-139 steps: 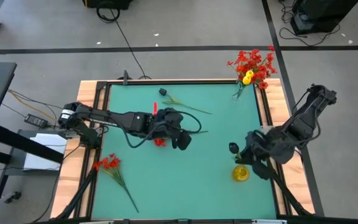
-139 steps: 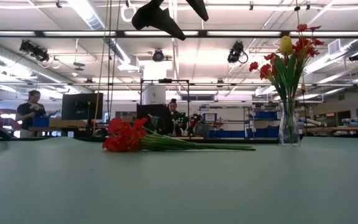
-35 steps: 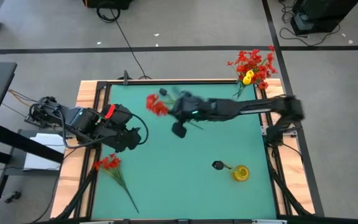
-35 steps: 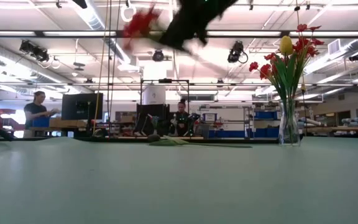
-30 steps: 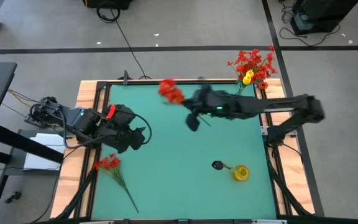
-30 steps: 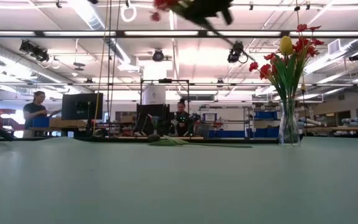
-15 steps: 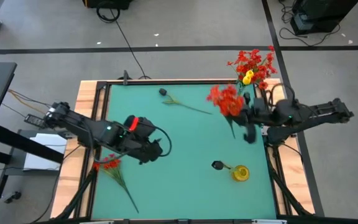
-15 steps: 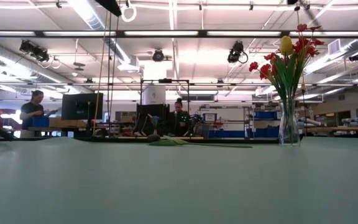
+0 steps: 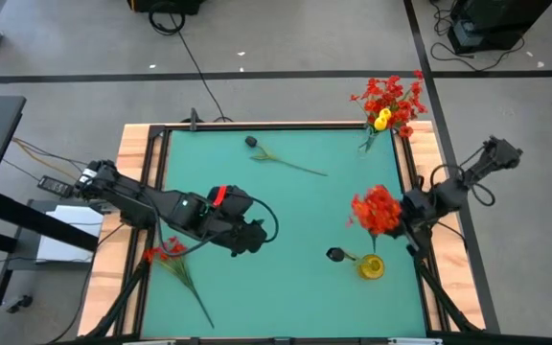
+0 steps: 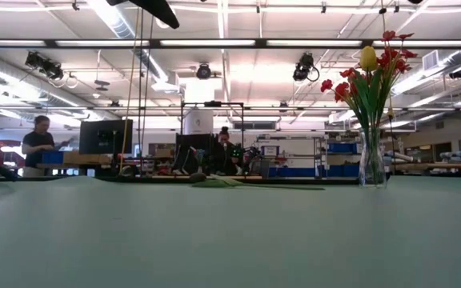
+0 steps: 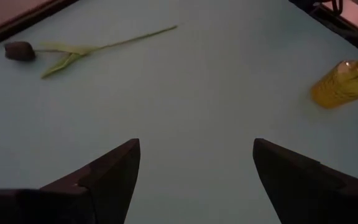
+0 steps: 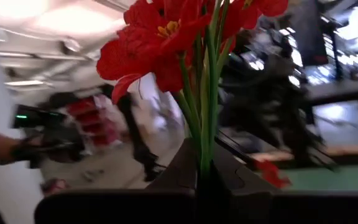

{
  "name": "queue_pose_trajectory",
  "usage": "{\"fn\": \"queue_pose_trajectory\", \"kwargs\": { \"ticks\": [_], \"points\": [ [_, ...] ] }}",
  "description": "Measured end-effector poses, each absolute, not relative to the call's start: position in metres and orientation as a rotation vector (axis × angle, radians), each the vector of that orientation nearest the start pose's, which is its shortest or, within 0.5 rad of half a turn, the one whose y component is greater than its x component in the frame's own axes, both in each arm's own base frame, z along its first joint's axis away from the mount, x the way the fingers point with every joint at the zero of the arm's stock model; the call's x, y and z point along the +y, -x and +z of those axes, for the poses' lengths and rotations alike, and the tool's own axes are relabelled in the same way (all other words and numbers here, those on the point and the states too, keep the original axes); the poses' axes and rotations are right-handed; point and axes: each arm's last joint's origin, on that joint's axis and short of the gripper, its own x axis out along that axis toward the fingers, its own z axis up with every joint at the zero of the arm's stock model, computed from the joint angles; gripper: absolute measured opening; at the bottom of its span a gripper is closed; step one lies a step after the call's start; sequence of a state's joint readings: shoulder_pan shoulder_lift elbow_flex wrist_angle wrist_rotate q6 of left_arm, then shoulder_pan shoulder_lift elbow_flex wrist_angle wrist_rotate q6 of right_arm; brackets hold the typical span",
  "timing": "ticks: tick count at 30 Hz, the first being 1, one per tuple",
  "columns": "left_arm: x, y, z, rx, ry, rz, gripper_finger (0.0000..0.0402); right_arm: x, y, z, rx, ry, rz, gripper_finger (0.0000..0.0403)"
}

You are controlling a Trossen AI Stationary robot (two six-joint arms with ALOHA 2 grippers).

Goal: Sort flowers into vase by color
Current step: Put the top red flowers into the yellow vase

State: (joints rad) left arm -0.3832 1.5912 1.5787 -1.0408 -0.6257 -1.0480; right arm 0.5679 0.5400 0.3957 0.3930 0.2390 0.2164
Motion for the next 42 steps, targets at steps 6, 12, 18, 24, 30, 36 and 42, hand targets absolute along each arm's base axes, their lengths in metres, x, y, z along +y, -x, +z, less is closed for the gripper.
{"fn": "queue_pose_trajectory", "kwargs": {
  "ticks": [6,12,18,24,30,36,42],
  "points": [
    [-0.103,-0.300,0.345,0.677,0.496,0.666,0.0318,0.080,-0.112,0.266,-0.261,-0.267,0.439,0.0014],
    [-0.103,-0.300,0.345,0.673,0.499,0.664,0.0318,0.088,-0.105,0.259,-0.277,-0.224,0.507,0.0014],
    [-0.103,-0.300,0.345,0.671,0.503,0.665,0.0318,0.093,-0.098,0.256,-0.313,-0.198,0.554,0.0014],
    [-0.103,-0.301,0.346,0.658,0.520,0.663,0.0318,0.097,-0.093,0.252,-0.318,-0.142,0.535,0.0014],
    [-0.104,-0.302,0.347,0.639,0.548,0.663,0.0318,0.100,-0.090,0.252,-0.322,-0.129,0.539,0.0014],
    [-0.104,-0.303,0.348,0.624,0.571,0.662,0.0318,0.104,-0.092,0.248,-0.289,-0.095,0.532,0.0014],
    [-0.104,-0.304,0.348,0.609,0.593,0.674,0.0318,0.113,-0.100,0.236,-0.203,-0.056,0.517,0.0014]
  ]
}}
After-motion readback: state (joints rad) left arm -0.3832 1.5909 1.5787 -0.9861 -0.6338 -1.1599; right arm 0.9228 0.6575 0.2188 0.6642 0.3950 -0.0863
